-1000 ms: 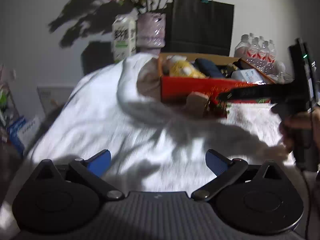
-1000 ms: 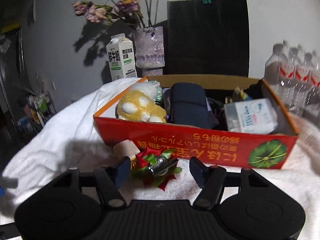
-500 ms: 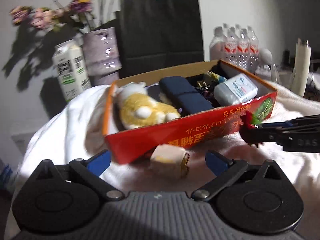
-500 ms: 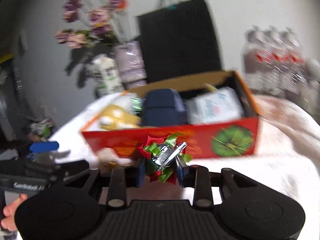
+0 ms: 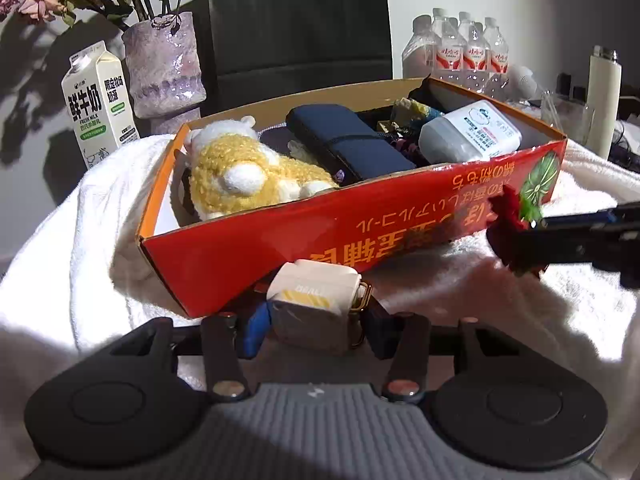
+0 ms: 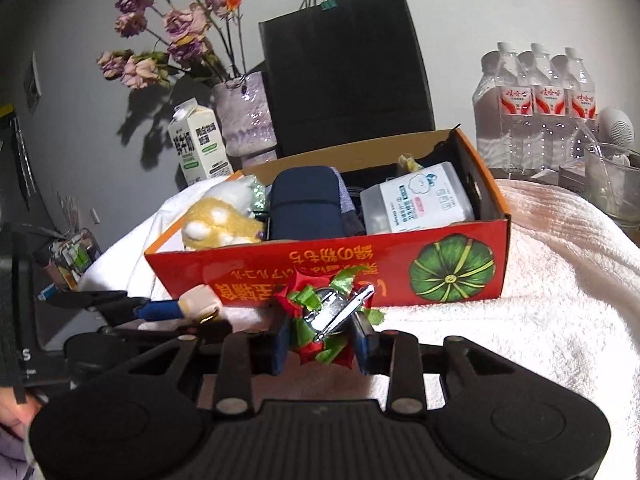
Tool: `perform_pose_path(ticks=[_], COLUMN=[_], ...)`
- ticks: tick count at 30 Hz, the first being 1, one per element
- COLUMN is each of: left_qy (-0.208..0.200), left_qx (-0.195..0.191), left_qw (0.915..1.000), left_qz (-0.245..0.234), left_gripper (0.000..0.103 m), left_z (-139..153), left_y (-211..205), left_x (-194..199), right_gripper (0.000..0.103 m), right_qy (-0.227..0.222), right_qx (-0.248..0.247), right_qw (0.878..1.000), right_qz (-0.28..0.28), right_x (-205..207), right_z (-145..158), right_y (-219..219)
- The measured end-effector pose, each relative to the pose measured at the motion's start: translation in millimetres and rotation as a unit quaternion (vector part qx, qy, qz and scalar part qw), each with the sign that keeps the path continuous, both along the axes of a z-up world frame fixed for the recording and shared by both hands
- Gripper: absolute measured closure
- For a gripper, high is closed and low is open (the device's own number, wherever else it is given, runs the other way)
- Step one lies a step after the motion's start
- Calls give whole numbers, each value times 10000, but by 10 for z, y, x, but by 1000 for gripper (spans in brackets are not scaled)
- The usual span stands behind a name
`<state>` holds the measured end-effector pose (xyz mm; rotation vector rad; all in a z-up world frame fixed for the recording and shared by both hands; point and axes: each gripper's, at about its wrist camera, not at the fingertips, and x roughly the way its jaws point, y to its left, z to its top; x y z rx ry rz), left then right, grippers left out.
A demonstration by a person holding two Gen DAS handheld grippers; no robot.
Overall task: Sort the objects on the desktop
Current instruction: 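Grasp the red-green ribbon bow with the right tool while the left tool grasps the cream cube box, then carry the bow and cube box into the cardboard box and open both tools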
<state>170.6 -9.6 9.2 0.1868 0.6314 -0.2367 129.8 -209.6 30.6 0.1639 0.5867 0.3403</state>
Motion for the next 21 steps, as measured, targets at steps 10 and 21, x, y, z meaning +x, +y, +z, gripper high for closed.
perform_pose_path(ticks=[10, 21], left_qy=[-268, -637], left_qx=[-392, -705], left_qw=[9973, 9905], left_qz=[568, 995], left_gripper=[54, 54], left_z=[287, 441], left_y=[153, 321], left_x=[-846, -1939], right_gripper=[71, 72], right_qy=[-151, -805], right_qx=[-264, -562], right_qw=[9994, 9951], right_qz=[170, 62], right_x=[-69, -613], right_z=[34, 211], right_y=[103, 359])
